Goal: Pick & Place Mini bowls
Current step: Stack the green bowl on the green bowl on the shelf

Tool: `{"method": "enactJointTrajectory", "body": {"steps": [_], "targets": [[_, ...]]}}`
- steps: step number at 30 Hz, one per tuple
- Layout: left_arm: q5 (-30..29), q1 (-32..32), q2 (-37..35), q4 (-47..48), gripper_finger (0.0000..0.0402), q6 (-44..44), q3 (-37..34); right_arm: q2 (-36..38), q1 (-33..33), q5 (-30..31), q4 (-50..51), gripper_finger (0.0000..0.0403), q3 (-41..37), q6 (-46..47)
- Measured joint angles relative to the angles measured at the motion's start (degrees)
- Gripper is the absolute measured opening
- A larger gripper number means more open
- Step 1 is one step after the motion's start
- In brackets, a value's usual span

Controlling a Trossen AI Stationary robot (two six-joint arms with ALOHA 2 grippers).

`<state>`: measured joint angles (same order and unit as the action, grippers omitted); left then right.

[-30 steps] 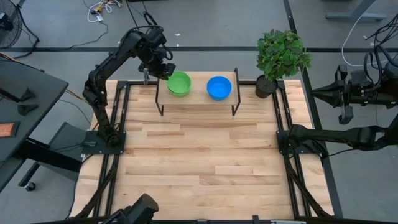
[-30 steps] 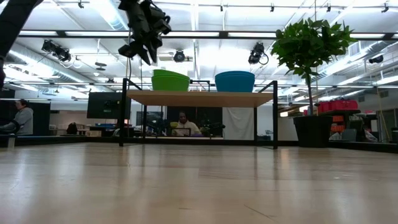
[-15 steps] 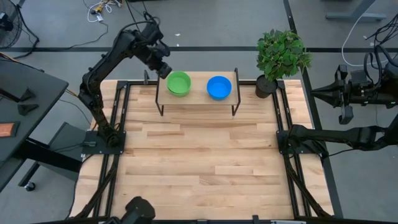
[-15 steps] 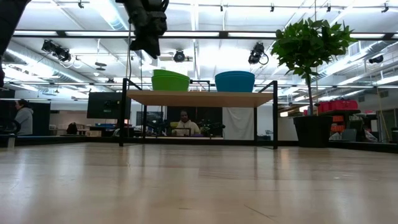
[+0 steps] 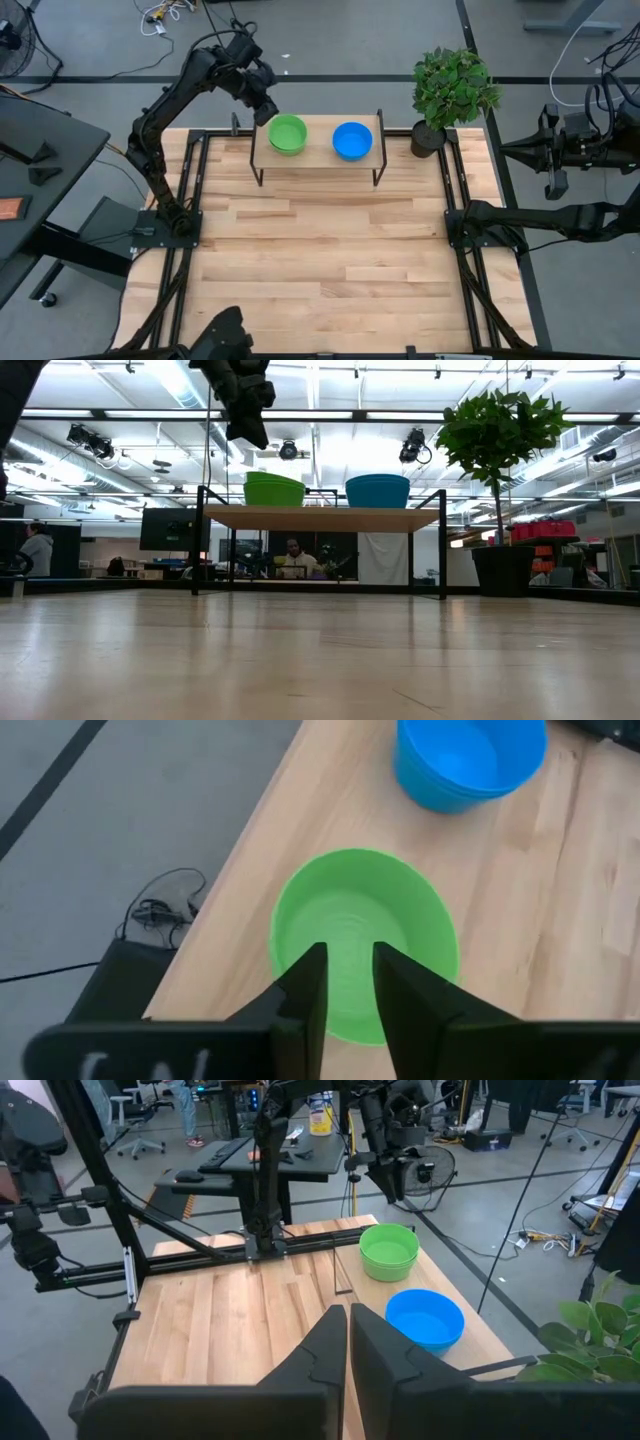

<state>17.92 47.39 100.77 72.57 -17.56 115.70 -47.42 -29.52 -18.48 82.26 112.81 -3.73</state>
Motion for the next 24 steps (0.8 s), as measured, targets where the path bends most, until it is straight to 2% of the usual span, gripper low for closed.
{"method": "enactJointTrajectory", "body": {"steps": [9,24], "targets": [[-0.1,2.0,0.0,0.0,0.0008,-0.2,0.0,0.0,0.0,0.0,0.0,0.0023,0.0,0.0],[-3.8,-0.8,0.0,-3.8,0.0002,5.0,0.0,0.0,0.0,0.0,0.0,0.0023,0.0,0.0]]}}
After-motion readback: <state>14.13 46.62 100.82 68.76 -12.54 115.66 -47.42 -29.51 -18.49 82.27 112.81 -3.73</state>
